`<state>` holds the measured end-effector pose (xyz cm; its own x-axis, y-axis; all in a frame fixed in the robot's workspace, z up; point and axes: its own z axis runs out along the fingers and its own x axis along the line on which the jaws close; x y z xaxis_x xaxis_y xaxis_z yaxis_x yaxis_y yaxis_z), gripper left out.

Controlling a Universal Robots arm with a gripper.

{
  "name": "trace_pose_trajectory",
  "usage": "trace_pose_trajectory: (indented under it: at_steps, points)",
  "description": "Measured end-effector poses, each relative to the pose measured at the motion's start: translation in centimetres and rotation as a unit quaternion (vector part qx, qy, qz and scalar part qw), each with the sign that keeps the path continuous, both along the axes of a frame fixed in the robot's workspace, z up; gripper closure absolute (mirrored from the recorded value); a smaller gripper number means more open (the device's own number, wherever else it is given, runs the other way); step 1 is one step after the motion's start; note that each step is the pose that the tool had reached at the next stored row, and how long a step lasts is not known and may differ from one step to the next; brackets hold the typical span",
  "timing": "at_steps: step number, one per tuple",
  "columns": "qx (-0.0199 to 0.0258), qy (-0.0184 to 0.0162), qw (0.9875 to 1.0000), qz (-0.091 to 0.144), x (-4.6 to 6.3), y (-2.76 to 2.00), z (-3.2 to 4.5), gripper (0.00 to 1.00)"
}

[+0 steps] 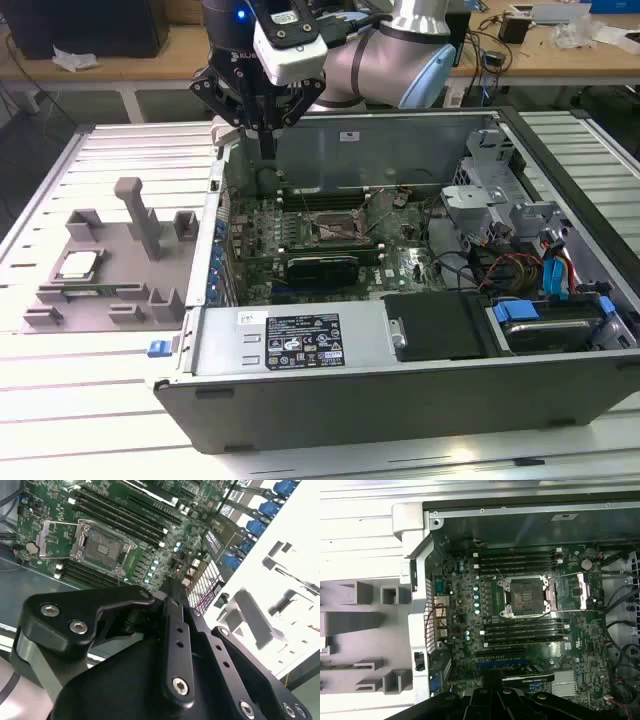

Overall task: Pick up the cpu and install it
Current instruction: 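Reach for the cpu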

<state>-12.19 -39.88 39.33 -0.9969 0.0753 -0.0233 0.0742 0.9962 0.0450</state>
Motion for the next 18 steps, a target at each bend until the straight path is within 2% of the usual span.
trace_pose_trajectory:
  at_steps: [13, 18]
  points:
    - [0.0000, 0.0000, 1.0000, 0.000, 0.00, 0.00, 0.00, 0.89]
    - [0.0000, -0.0003, 1.0000, 0.000, -0.65, 0.00, 0.00, 0.89]
